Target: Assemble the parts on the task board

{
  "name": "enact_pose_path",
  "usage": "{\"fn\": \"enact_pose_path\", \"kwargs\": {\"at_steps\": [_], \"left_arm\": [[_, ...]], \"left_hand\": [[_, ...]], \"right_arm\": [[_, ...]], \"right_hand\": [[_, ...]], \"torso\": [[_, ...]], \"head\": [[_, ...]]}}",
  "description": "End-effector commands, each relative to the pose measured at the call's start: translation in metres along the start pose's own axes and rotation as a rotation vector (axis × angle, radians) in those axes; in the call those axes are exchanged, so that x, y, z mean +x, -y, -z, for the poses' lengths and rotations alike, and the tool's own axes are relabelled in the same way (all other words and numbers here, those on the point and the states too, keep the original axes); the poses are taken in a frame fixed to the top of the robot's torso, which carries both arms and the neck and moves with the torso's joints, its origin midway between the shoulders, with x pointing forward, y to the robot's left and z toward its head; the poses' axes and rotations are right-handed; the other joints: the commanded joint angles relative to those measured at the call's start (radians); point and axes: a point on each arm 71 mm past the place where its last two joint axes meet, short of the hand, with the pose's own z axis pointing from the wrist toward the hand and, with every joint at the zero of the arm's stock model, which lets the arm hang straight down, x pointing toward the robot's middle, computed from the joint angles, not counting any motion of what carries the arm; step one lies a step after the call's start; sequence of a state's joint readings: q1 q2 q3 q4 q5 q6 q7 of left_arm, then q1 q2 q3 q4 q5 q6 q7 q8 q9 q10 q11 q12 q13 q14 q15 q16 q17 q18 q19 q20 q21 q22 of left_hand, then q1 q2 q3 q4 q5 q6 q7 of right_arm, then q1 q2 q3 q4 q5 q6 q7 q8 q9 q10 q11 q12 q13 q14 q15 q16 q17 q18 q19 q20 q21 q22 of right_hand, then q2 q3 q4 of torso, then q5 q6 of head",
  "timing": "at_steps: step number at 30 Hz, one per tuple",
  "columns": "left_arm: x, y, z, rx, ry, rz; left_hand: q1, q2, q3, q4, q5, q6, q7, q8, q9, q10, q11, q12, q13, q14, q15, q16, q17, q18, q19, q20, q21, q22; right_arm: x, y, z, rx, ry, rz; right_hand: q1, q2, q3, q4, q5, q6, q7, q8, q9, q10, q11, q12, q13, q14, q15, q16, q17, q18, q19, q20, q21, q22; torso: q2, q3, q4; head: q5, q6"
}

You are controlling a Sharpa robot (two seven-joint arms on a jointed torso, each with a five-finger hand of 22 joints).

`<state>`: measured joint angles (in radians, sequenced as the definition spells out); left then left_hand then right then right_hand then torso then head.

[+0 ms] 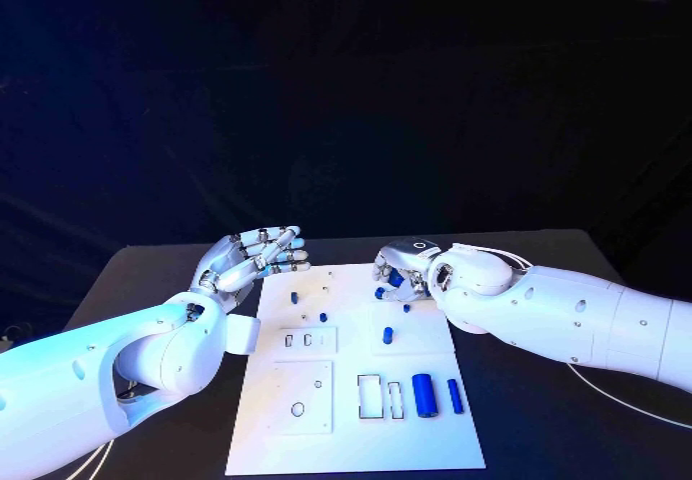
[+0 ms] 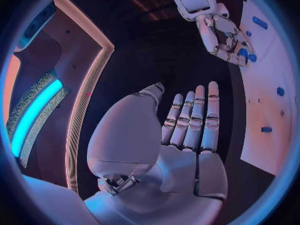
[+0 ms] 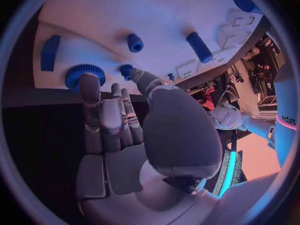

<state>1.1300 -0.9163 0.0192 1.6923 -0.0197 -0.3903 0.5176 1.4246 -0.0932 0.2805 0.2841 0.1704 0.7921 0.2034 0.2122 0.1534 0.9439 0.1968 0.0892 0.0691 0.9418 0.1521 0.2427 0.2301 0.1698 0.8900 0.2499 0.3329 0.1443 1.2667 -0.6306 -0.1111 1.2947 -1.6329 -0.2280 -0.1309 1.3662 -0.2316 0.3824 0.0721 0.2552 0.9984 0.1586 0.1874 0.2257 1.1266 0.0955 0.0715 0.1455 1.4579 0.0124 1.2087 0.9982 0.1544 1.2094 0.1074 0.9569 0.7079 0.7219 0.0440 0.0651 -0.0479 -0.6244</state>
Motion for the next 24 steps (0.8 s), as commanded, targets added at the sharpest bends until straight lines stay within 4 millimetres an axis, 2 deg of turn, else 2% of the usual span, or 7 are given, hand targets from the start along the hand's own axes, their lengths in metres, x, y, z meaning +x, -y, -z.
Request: {"fn": "enact_pose_path", "kwargs": {"at_steps": [1, 6, 13, 24], "left_arm": [[0.0025, 0.0016, -0.0002, 0.008, -0.022, 0.008], [0.0021, 0.0016, -0.0003, 0.008, -0.021, 0.008], [0.0017, 0.0016, -0.0006, 0.007, -0.020, 0.007], [-0.0002, 0.0013, -0.0010, 0.006, -0.013, 0.003]], "left_hand": [[0.003, -0.006, 0.007, -0.001, -0.005, 0.009, 0.044, 0.007, 0.002, 0.009, 0.001, -0.001, 0.000, 0.003, 0.000, 0.006, 0.001, 0.014, 0.006, 0.003, 0.004, 0.001], [0.004, -0.006, 0.008, -0.001, -0.005, 0.010, 0.044, 0.007, 0.002, 0.010, 0.000, -0.002, 0.000, 0.003, 0.000, 0.006, 0.002, 0.014, 0.008, 0.002, 0.005, 0.002], [0.004, -0.006, 0.008, -0.001, -0.005, 0.010, 0.044, 0.007, 0.002, 0.010, 0.000, -0.002, 0.000, 0.003, 0.000, 0.006, 0.002, 0.014, 0.008, 0.002, 0.005, 0.002], [0.006, -0.007, 0.010, -0.002, -0.005, 0.011, 0.044, 0.008, 0.002, 0.012, 0.000, -0.002, 0.000, 0.002, -0.001, 0.006, 0.004, 0.014, 0.009, 0.002, 0.007, 0.002]], "right_arm": [[0.0038, -0.0001, -0.0007, 0.004, -0.034, 0.026], [0.0056, -0.0005, -0.0012, 0.003, -0.043, 0.026], [0.0059, -0.0033, -0.0017, -0.007, -0.035, 0.014], [0.0059, -0.0073, -0.0037, -0.016, -0.027, 0.003]], "right_hand": [[0.011, -0.003, 0.012, 0.005, 0.000, 0.008, -0.001, 0.003, 0.004, 0.010, 0.000, 0.009, 0.002, 0.030, -0.001, 0.017, 0.016, -0.011, 0.015, 0.000, 0.022, 0.029], [0.014, -0.006, 0.042, 0.014, 0.000, 0.020, -0.004, 0.009, 0.013, 0.033, -0.004, 0.018, 0.006, 0.033, -0.004, 0.056, 0.055, -0.018, 0.033, -0.002, 0.066, 0.087], [0.013, -0.003, 0.082, 0.024, 0.007, 0.043, -0.011, 0.025, 0.030, 0.056, -0.010, 0.023, 0.007, 0.032, -0.008, 0.081, 0.074, -0.022, 0.039, -0.006, 0.094, 0.124], [0.007, 0.002, 0.108, 0.033, -0.002, 0.045, -0.012, 0.030, 0.042, 0.061, -0.012, 0.019, 0.005, 0.039, -0.010, 0.115, 0.116, -0.025, 0.044, -0.007, 0.112, 0.149]], "torso": [[0.004, 0.0012, 0.0025], [0.007, 0.0020, 0.0021], [0.010, 0.0039, 0.0019], [0.015, 0.0057, 0.0030]], "head": [[0.000, -0.002], [0.000, -0.003], [0.000, -0.002], [0.000, -0.003]]}}
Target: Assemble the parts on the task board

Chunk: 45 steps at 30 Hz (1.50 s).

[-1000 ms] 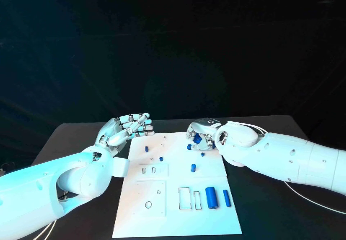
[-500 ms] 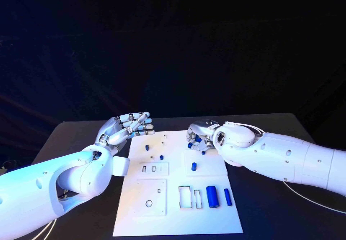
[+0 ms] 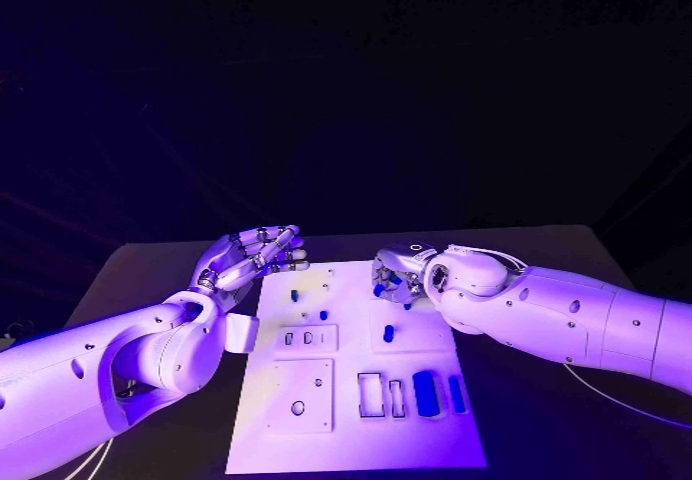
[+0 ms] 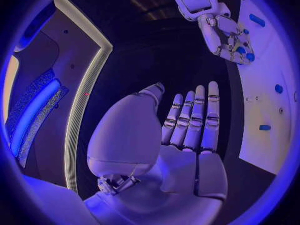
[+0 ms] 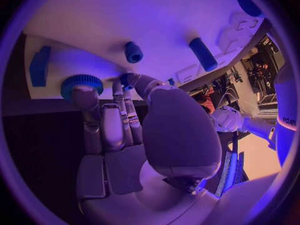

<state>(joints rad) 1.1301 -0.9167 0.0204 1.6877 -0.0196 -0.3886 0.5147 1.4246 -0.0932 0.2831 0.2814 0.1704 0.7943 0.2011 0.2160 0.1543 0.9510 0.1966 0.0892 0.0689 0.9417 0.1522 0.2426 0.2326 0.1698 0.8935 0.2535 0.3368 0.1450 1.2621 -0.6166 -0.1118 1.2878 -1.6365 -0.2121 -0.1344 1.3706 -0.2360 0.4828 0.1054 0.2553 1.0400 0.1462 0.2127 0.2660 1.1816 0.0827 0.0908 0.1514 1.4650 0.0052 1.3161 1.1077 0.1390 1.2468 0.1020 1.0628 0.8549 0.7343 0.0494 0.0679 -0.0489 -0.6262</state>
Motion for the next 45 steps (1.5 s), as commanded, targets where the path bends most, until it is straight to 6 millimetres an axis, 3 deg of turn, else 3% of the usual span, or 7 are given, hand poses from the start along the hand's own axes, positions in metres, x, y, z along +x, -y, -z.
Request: {"fn": "enact_pose_path", "kwargs": {"at_steps": [1, 13, 22, 30, 33, 37, 45], "left_arm": [[0.002, 0.001, 0.000, 0.008, -0.016, 0.005], [0.001, 0.001, -0.001, 0.005, -0.013, 0.003], [-0.004, 0.001, -0.002, 0.007, -0.002, 0.001], [-0.007, 0.003, -0.003, 0.013, 0.008, 0.002], [-0.007, 0.004, -0.003, 0.016, 0.008, 0.004], [-0.007, 0.004, -0.004, 0.017, 0.008, 0.005], [-0.005, 0.004, -0.005, 0.017, 0.004, 0.007]], "left_hand": [[0.006, -0.007, 0.007, 0.001, -0.005, 0.008, 0.046, 0.004, 0.001, 0.005, 0.000, -0.002, 0.000, 0.002, -0.001, 0.006, 0.001, 0.014, 0.006, -0.002, 0.003, 0.002], [0.010, -0.006, 0.011, -0.002, -0.005, 0.009, 0.046, 0.005, 0.002, 0.006, 0.000, -0.003, 0.000, 0.001, -0.001, 0.007, 0.004, 0.013, 0.007, -0.003, 0.006, 0.003], [0.013, -0.006, 0.013, -0.003, -0.005, 0.010, 0.045, 0.005, 0.002, 0.007, 0.000, -0.003, 0.000, 0.001, -0.001, 0.007, 0.006, 0.013, 0.007, -0.004, 0.007, 0.003], [0.015, -0.009, 0.014, -0.005, -0.006, 0.009, 0.045, 0.005, 0.002, 0.007, 0.000, -0.004, 0.000, 0.000, -0.001, 0.007, 0.007, 0.013, 0.007, -0.004, 0.008, 0.003], [0.016, -0.010, 0.014, -0.005, -0.006, 0.009, 0.045, 0.005, 0.002, 0.007, 0.000, -0.004, 0.000, -0.001, -0.001, 0.007, 0.007, 0.013, 0.007, -0.004, 0.008, 0.004], [0.016, -0.010, 0.015, -0.005, -0.005, 0.009, 0.045, 0.005, 0.002, 0.008, 0.000, -0.005, -0.001, -0.001, -0.001, 0.007, 0.007, 0.012, 0.007, -0.004, 0.008, 0.004], [0.016, -0.011, 0.015, -0.005, -0.005, 0.009, 0.045, 0.005, 0.002, 0.008, 0.000, -0.005, -0.001, -0.002, -0.001, 0.006, 0.008, 0.012, 0.007, -0.004, 0.008, 0.004]], "right_arm": [[0.002, -0.003, -0.001, -0.012, -0.010, -0.001], [-0.005, -0.005, -0.001, 0.000, 0.105, -0.048], [-0.012, -0.015, -0.005, 0.007, 0.186, -0.094], [-0.014, -0.026, -0.019, 0.000, 0.213, -0.105], [-0.014, -0.030, -0.025, -0.004, 0.222, -0.109], [-0.013, -0.036, -0.034, -0.010, 0.228, -0.111], [-0.005, -0.041, -0.046, 0.000, 0.237, -0.113]], "right_hand": [[0.002, 0.007, 0.009, 0.000, -0.003, 0.004, 0.000, 0.005, 0.003, 0.007, 0.000, 0.000, -0.001, 0.032, -0.003, 0.010, 0.010, -0.010, 0.008, -0.001, 0.009, 0.005], [0.017, 0.041, 0.065, -0.013, 0.001, 0.038, -0.016, 0.043, 0.050, 0.057, -0.017, 0.014, 0.006, 0.031, -0.018, 0.033, 0.026, -0.014, 0.017, -0.009, 0.046, 0.058], [0.021, 0.042, 0.074, -0.031, 0.001, 0.041, -0.018, 0.058, 0.073, 0.066, -0.021, 0.014, 0.010, 0.030, -0.021, 0.039, 0.030, -0.014, 0.013, -0.014, 0.052, 0.067], [0.017, 0.044, 0.077, -0.031, 0.001, 0.036, -0.018, 0.059, 0.079, 0.062, -0.019, 0.010, 0.010, 0.029, -0.021, 0.040, 0.029, -0.016, 0.014, -0.014, 0.056, 0.073], [0.015, 0.044, 0.078, -0.031, 0.001, 0.034, -0.017, 0.059, 0.081, 0.061, -0.019, 0.009, 0.009, 0.029, -0.020, 0.040, 0.029, -0.015, 0.012, -0.013, 0.056, 0.073], [0.016, 0.043, 0.080, -0.035, 0.001, 0.030, -0.016, 0.060, 0.085, 0.059, -0.018, 0.006, 0.009, 0.029, -0.020, 0.042, 0.031, -0.015, 0.011, -0.013, 0.056, 0.074], [0.016, 0.043, 0.083, -0.039, 0.001, 0.026, -0.015, 0.060, 0.089, 0.057, -0.017, 0.005, 0.009, 0.029, -0.019, 0.042, 0.030, -0.015, 0.010, -0.013, 0.057, 0.076]], "torso": [[0.003, 0.0006, -0.0004], [0.005, 0.0007, 0.0017], [0.007, -0.0003, 0.0031], [0.009, 0.0023, -0.0009], [0.011, 0.0010, 0.0030], [0.012, 0.0033, 0.0064], [0.019, -0.0006, 0.0199]], "head": [[0.001, -0.001], [0.002, 0.001], [0.007, 0.009], [0.017, 0.011], [0.014, 0.013], [0.016, 0.011], [0.010, 0.012]]}}
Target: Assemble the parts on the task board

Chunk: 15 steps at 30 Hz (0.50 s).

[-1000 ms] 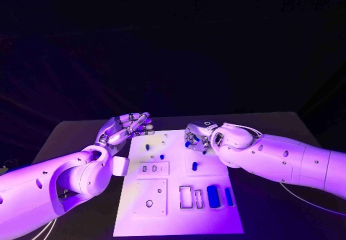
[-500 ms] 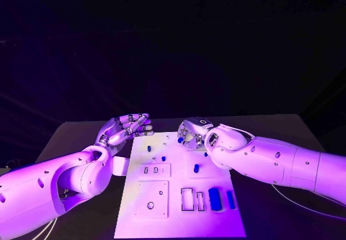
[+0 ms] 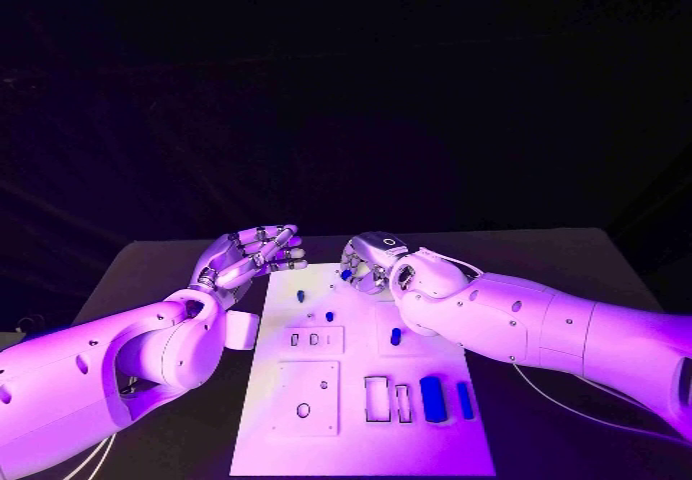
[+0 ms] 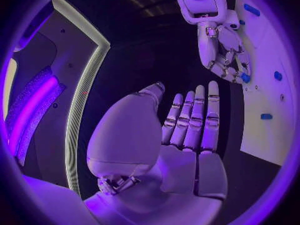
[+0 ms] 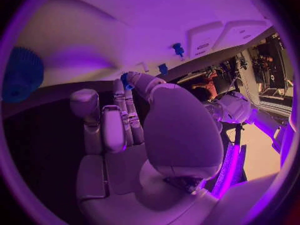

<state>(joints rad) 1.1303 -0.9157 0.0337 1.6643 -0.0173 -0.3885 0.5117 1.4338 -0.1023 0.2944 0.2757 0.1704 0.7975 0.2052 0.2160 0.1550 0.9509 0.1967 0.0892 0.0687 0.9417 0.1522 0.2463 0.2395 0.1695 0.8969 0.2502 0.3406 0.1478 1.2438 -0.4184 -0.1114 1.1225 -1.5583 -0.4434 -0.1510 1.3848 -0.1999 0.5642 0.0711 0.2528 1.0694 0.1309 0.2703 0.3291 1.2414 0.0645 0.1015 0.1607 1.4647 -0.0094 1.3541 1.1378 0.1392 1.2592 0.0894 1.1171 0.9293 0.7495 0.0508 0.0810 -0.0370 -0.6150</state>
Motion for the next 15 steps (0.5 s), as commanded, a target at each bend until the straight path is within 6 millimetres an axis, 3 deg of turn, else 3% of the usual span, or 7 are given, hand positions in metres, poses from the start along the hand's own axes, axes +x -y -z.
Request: {"fn": "enact_pose_path", "kwargs": {"at_steps": [1, 5, 15], "left_arm": [[0.0033, 0.0017, -0.0007, 0.008, -0.019, 0.013], [0.0036, 0.0040, 0.0003, 0.011, -0.019, 0.013], [0.0040, 0.0059, 0.0004, 0.012, -0.020, 0.013]], "left_hand": [[0.007, -0.002, 0.003, 0.000, -0.005, 0.006, 0.041, 0.005, 0.002, 0.008, 0.000, -0.005, 0.000, -0.002, -0.001, 0.003, 0.001, 0.013, 0.003, -0.001, 0.005, 0.001], [0.009, -0.004, 0.004, -0.001, -0.005, 0.006, 0.041, 0.005, 0.002, 0.008, 0.000, -0.005, 0.000, -0.004, -0.001, 0.002, 0.002, 0.012, 0.002, -0.001, 0.005, 0.001], [0.009, -0.004, 0.004, -0.001, -0.005, 0.006, 0.041, 0.005, 0.002, 0.008, 0.000, -0.005, 0.000, -0.004, -0.001, 0.002, 0.002, 0.012, 0.002, -0.001, 0.005, 0.001]], "right_arm": [[0.0014, -0.0015, -0.0024, -0.007, 0.025, -0.006], [0.0020, -0.0035, -0.0046, -0.006, 0.031, -0.007], [0.0019, -0.0053, -0.0085, 0.009, 0.051, -0.002]], "right_hand": [[0.002, 0.007, 0.002, -0.005, 0.004, -0.003, 0.001, 0.003, 0.026, -0.003, 0.001, -0.006, 0.000, 0.029, -0.004, 0.004, 0.000, -0.015, -0.003, 0.000, 0.003, 0.002], [0.001, 0.008, 0.003, -0.005, 0.004, -0.005, 0.002, 0.003, 0.028, -0.004, 0.002, -0.007, 0.000, 0.029, -0.004, 0.004, 0.000, -0.015, -0.004, 0.000, 0.003, 0.001], [0.001, 0.007, 0.004, -0.006, 0.004, -0.007, 0.002, 0.003, 0.029, -0.005, 0.002, -0.008, 0.000, 0.029, -0.003, 0.006, 0.002, -0.015, -0.004, 0.000, 0.004, 0.003]], "torso": [[0.005, -0.0023, 0.0073], [0.010, -0.0026, 0.0082], [0.012, -0.0031, 0.0099]], "head": [[-0.003, 0.001], [-0.003, 0.007], [-0.002, 0.003]]}}
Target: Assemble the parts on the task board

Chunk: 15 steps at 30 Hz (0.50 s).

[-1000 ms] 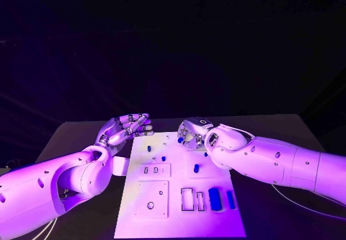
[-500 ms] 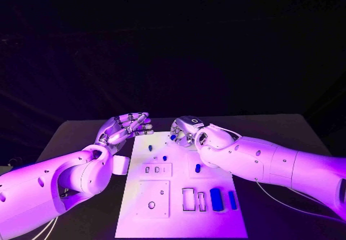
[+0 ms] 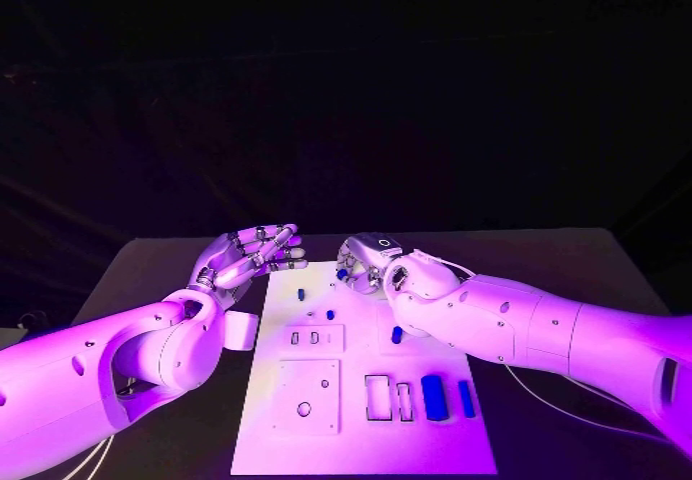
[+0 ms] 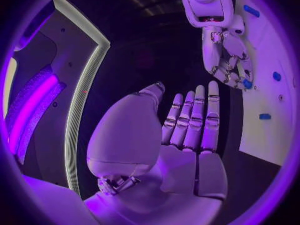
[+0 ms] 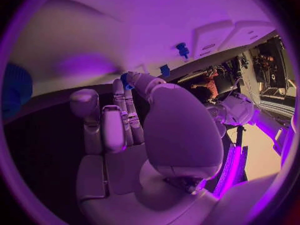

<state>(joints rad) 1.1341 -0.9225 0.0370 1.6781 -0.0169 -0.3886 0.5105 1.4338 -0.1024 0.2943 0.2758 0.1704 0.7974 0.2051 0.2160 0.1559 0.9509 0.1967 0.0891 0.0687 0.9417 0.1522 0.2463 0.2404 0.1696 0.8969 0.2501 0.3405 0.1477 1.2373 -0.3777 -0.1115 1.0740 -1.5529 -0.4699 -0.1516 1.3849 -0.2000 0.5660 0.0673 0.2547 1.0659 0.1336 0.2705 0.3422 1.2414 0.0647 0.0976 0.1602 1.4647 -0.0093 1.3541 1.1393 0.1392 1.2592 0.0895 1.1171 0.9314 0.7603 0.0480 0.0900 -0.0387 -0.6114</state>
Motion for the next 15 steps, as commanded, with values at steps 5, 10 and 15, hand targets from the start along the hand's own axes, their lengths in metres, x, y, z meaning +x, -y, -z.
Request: {"fn": "enact_pose_path", "kwargs": {"at_steps": [5, 10, 15], "left_arm": [[0.0016, 0.0019, -0.0006, 0.006, -0.012, 0.009], [0.0000, 0.0020, -0.0005, 0.005, -0.009, 0.007], [-0.0029, 0.0022, -0.0004, 0.005, -0.002, 0.002]], "left_hand": [[0.009, -0.005, 0.005, -0.001, -0.005, 0.006, 0.041, 0.005, 0.001, 0.009, 0.000, -0.006, 0.000, -0.005, -0.001, 0.002, 0.002, 0.012, 0.002, -0.001, 0.005, 0.001], [0.009, -0.005, 0.005, -0.001, -0.005, 0.006, 0.041, 0.005, 0.001, 0.009, 0.000, -0.006, 0.000, -0.005, -0.001, 0.002, 0.002, 0.012, 0.002, -0.001, 0.005, 0.001], [0.009, -0.005, 0.005, -0.001, -0.005, 0.006, 0.041, 0.005, 0.001, 0.009, 0.000, -0.006, 0.000, -0.005, -0.001, 0.002, 0.002, 0.012, 0.002, -0.001, 0.005, 0.001]], "right_arm": [[-0.0037, -0.0008, 0.0000, 0.003, 0.044, 0.004], [-0.0050, -0.0004, 0.0034, 0.000, 0.044, 0.000], [-0.0077, 0.0001, 0.0075, -0.003, 0.045, -0.004]], "right_hand": [[0.000, 0.007, 0.003, -0.004, 0.002, -0.005, 0.000, 0.002, 0.017, -0.005, 0.002, -0.005, 0.000, 0.030, -0.003, 0.009, 0.007, -0.016, -0.002, 0.001, 0.007, 0.006], [0.001, 0.007, 0.004, -0.006, 0.002, -0.005, 0.000, 0.004, 0.020, -0.004, 0.002, -0.004, 0.001, 0.031, -0.003, 0.012, 0.011, -0.017, 0.000, 0.001, 0.012, 0.012], [0.000, 0.007, 0.005, -0.007, 0.001, -0.005, 0.000, 0.004, 0.021, -0.003, 0.002, -0.004, 0.001, 0.032, -0.003, 0.014, 0.014, -0.018, 0.001, 0.001, 0.014, 0.015]], "torso": [[0.001, 0.0004, 0.0002], [0.002, 0.0008, 0.0003], [0.002, 0.0013, -0.0019]], "head": [[0.002, -0.001], [0.005, -0.001], [0.007, -0.002]]}}
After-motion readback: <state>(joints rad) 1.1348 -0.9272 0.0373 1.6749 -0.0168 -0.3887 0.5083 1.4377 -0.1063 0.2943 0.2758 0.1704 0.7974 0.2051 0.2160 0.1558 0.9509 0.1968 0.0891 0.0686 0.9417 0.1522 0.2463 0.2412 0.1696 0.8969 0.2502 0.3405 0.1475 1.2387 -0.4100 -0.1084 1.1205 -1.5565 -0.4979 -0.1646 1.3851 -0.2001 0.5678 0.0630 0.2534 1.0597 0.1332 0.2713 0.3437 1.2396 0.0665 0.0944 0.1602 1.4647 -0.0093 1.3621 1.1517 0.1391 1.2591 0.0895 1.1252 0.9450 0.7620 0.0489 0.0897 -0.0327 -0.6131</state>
